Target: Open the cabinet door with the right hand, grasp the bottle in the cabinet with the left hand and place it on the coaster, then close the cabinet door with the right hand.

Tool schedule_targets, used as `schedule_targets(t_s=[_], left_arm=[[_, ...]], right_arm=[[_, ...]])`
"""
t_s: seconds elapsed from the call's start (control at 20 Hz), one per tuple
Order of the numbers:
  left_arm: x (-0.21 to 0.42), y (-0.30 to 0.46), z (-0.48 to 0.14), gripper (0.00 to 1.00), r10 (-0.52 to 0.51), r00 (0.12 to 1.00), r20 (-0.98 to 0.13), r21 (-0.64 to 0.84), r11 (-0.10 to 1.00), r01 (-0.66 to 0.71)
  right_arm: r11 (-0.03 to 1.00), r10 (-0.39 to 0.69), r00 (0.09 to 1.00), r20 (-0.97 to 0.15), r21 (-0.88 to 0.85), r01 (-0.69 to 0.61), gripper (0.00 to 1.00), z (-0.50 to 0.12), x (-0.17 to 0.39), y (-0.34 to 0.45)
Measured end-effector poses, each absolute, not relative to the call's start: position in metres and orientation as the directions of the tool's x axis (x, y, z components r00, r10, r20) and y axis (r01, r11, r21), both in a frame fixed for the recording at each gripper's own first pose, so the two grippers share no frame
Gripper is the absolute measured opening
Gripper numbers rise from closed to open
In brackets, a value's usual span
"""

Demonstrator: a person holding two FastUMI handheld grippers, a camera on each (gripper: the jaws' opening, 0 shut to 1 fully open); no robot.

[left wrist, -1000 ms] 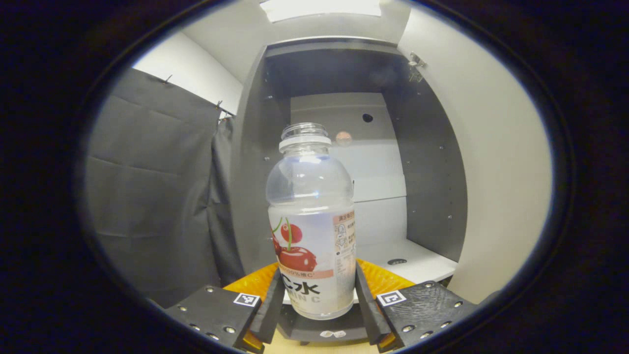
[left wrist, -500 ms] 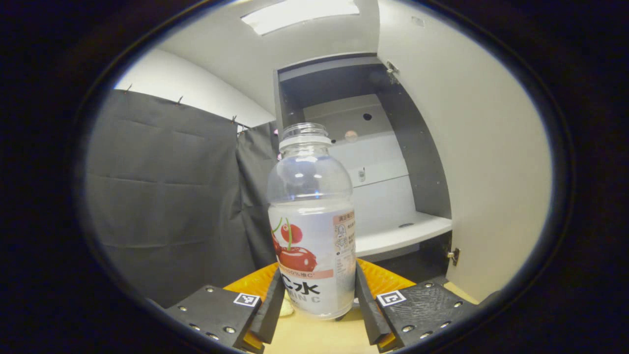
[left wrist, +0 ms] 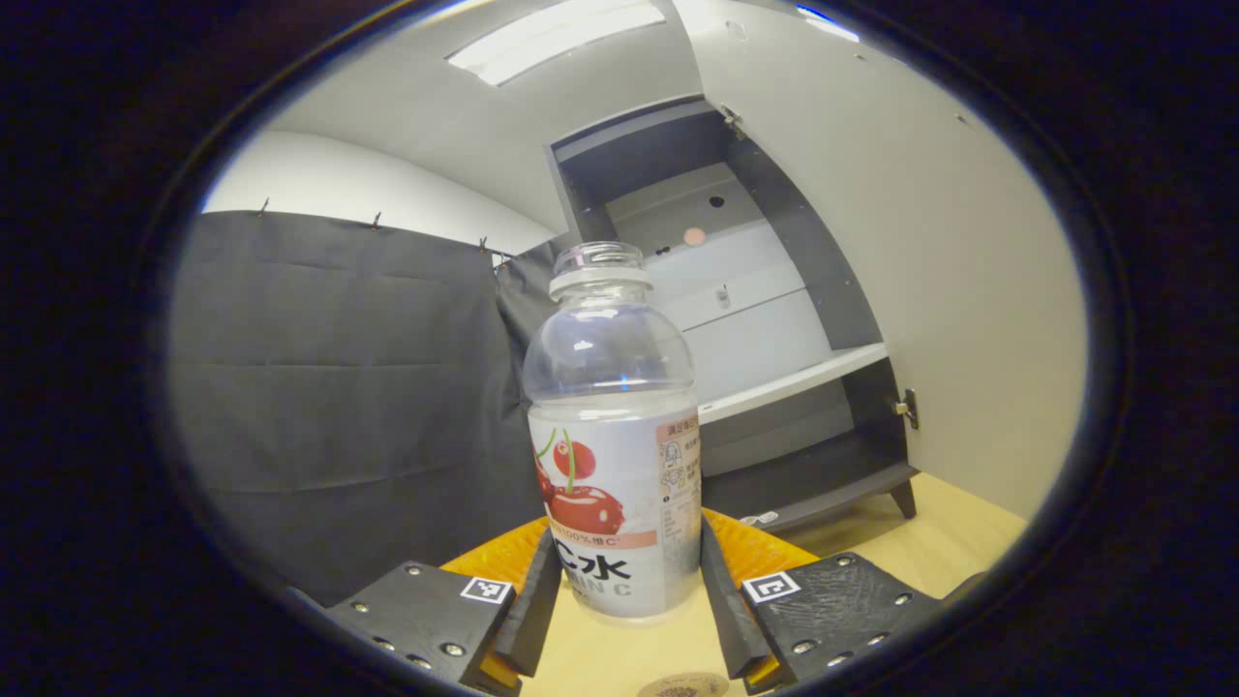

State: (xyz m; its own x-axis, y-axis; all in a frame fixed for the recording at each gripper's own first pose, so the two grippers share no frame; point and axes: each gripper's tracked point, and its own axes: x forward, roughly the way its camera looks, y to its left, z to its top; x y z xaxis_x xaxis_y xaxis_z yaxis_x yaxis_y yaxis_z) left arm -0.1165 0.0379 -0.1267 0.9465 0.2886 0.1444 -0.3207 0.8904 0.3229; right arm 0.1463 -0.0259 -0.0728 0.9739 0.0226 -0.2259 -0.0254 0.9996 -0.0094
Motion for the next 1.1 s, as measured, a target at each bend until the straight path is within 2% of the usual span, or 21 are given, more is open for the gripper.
schedule_targets(t_s=[0.05,0.1,0.25,0.5,0.7,0.9,1.1], left_arm=[[-0.120,0.039,-0.141,0.74,0.297,0.945,0.139,0.333,0.885,-0.327],[-0.125,0.042,-0.159,0.71,0.311,0.942,0.126,0.341,0.878,-0.336],[-0.132,0.046,-0.198,0.71,0.322,0.940,0.117,0.317,0.885,-0.342],[-0.133,0.054,-0.264,0.71,0.324,0.942,0.083,0.259,0.906,-0.334],[-0.132,0.064,-0.310,0.71,0.332,0.941,0.061,0.259,0.906,-0.336],[-0.133,0.067,-0.314,0.71,0.333,0.938,0.093,0.213,0.914,-0.345],[-0.131,0.067,-0.325,0.71,0.327,0.945,0.017,0.210,0.923,-0.323]], right_arm=[[0.999,0.027,0.970,-0.243,-0.024,-0.034,0.90,-0.079,0.146,-0.022],[0.998,0.027,0.965,-0.262,-0.045,-0.040,0.90,-0.088,0.146,-0.019],[0.993,0.008,0.953,-0.302,-0.113,-0.044,0.91,-0.107,0.147,-0.016],[0.988,-0.061,0.956,-0.288,-0.155,0.017,0.89,-0.118,0.153,-0.027],[0.984,-0.095,0.926,-0.365,-0.178,0.030,0.90,-0.149,0.158,-0.033],[0.982,-0.113,0.907,-0.406,-0.183,0.041,0.90,-0.162,0.159,-0.034],[0.985,-0.102,0.901,-0.422,-0.172,0.031,0.90,-0.164,0.162,-0.025]])
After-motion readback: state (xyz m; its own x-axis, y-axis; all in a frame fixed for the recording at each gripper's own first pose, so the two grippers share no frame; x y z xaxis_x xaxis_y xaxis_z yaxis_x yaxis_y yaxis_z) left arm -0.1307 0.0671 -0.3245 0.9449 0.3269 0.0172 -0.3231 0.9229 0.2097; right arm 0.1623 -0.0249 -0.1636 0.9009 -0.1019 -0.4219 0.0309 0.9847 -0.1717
